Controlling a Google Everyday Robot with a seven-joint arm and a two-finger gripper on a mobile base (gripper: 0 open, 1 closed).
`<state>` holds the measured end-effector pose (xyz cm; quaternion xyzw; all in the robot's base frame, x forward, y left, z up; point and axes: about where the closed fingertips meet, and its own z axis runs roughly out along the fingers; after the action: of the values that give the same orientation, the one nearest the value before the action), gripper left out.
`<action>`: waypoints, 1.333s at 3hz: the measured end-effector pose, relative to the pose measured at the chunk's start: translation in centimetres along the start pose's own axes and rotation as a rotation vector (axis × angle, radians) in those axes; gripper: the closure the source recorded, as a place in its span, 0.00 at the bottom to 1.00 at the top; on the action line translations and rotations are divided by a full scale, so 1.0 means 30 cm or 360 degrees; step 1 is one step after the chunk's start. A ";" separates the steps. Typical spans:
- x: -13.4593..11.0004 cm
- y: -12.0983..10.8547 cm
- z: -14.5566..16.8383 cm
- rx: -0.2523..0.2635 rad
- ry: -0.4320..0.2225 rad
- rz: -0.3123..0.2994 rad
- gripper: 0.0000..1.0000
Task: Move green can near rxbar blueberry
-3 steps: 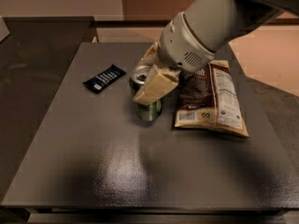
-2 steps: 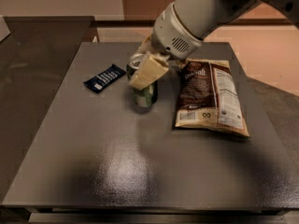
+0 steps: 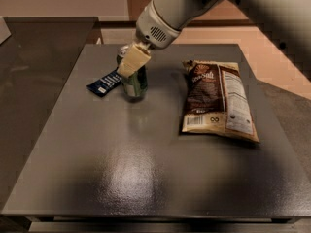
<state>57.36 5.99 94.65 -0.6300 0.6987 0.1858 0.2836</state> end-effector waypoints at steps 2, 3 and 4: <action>-0.054 -0.089 0.104 -0.0001 -0.0045 0.0081 0.82; -0.058 -0.108 0.134 0.0006 -0.0080 0.0084 0.59; -0.053 -0.120 0.155 0.0010 -0.0109 0.0079 0.35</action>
Offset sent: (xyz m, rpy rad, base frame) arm 0.0476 0.0375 -0.0145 0.0622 0.0329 -0.0569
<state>61.74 9.59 92.41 -0.6049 0.7046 0.2118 0.3047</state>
